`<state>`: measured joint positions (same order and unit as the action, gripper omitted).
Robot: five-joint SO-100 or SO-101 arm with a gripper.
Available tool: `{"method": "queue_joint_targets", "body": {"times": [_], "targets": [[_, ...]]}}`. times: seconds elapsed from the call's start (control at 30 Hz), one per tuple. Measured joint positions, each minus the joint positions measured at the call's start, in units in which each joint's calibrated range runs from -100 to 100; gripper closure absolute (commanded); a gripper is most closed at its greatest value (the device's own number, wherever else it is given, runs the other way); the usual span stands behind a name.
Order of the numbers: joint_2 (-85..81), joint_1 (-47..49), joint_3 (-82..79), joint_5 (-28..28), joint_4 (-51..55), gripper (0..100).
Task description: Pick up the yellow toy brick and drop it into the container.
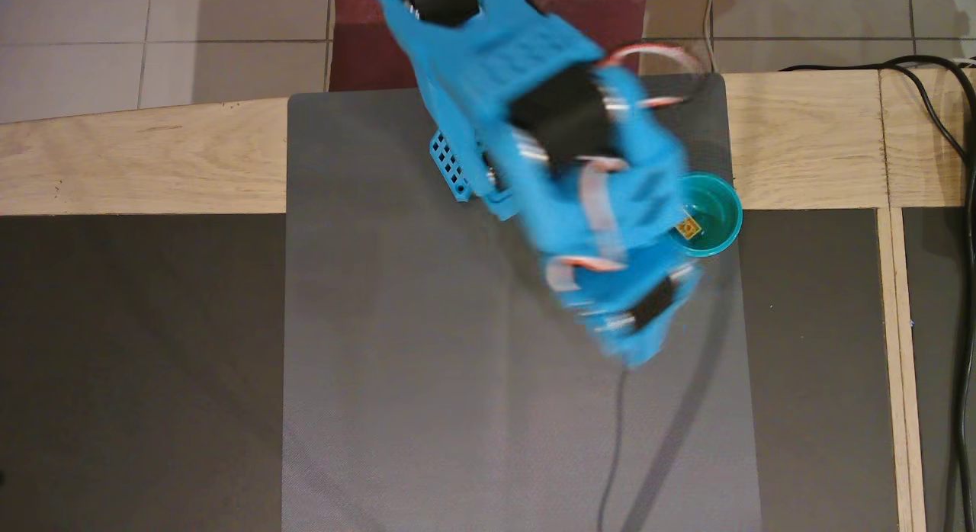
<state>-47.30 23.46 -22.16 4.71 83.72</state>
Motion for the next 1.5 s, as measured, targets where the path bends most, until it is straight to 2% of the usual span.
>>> {"method": "queue_joint_targets", "body": {"times": [0.2,0.5,0.63,0.83,1.4,1.5], "targets": [[-9.6,-9.5,0.0,-3.1,-0.3,100],[-27.5,-13.3,-4.3,-5.0,-1.8,100],[-37.3,-16.9,-17.6,-5.0,-8.8,100],[-50.9,-17.2,-41.7,-3.6,-19.3,100],[-51.3,-17.2,-76.2,-3.5,-30.0,100],[-51.2,-17.4,-77.1,-3.5,-30.1,100]]}}
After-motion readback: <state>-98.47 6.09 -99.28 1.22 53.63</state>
